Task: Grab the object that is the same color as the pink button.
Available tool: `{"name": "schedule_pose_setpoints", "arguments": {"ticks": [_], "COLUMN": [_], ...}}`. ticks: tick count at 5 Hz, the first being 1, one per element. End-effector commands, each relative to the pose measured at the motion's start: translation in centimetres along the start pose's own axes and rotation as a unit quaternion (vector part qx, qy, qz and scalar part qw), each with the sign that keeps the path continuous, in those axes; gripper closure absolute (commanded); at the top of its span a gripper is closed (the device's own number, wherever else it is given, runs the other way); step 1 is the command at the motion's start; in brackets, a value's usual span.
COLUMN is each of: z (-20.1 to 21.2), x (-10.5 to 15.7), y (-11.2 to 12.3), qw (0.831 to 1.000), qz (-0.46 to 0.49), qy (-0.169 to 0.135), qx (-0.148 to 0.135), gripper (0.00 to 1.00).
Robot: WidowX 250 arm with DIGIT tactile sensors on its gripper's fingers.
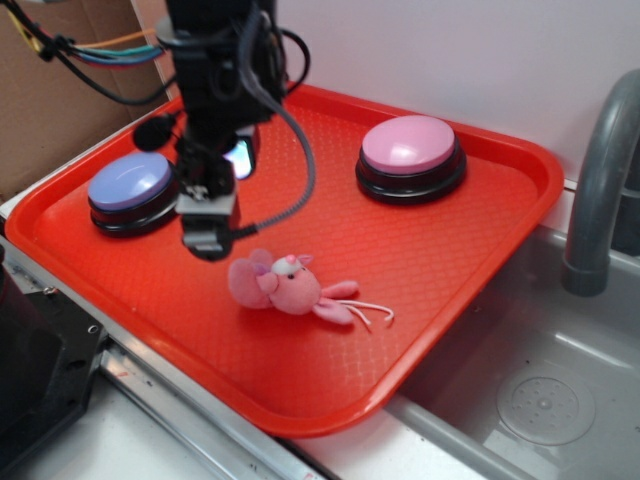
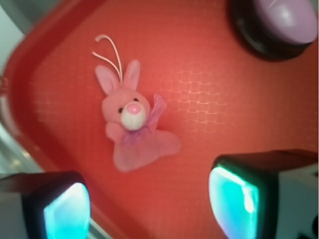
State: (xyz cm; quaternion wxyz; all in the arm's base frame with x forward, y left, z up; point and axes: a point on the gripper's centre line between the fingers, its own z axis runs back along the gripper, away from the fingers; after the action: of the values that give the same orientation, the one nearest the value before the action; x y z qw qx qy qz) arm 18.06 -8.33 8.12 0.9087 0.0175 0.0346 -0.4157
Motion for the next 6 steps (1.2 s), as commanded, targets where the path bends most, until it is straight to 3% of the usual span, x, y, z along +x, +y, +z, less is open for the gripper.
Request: {"name": "schedule_pose_setpoints", "arguments": {"ticks": [1, 2, 3, 4, 5, 6], "z": [-3.4, -5.1, -5.8, -7.2, -7.0, -3.3], "x": [1.0, 0.1, -0.3, -0.7, 0.0, -0.8], "y": [-0.8, -2.0, -2.0, -1.7, -1.0, -0.6], "qw": [0.999, 0.998, 0.997, 0.996, 0.997, 0.997], "qz": [-0.036, -0.063, -0.063, -0.056, -0.033, 0.055], "qy": [0.018, 0.018, 0.033, 0.073, 0.072, 0.036], "qx": [0.0, -0.026, -0.026, -0.01, 0.0, 0.033], "gripper": [0.0, 0.0, 1.0, 1.0, 1.0, 1.0]}}
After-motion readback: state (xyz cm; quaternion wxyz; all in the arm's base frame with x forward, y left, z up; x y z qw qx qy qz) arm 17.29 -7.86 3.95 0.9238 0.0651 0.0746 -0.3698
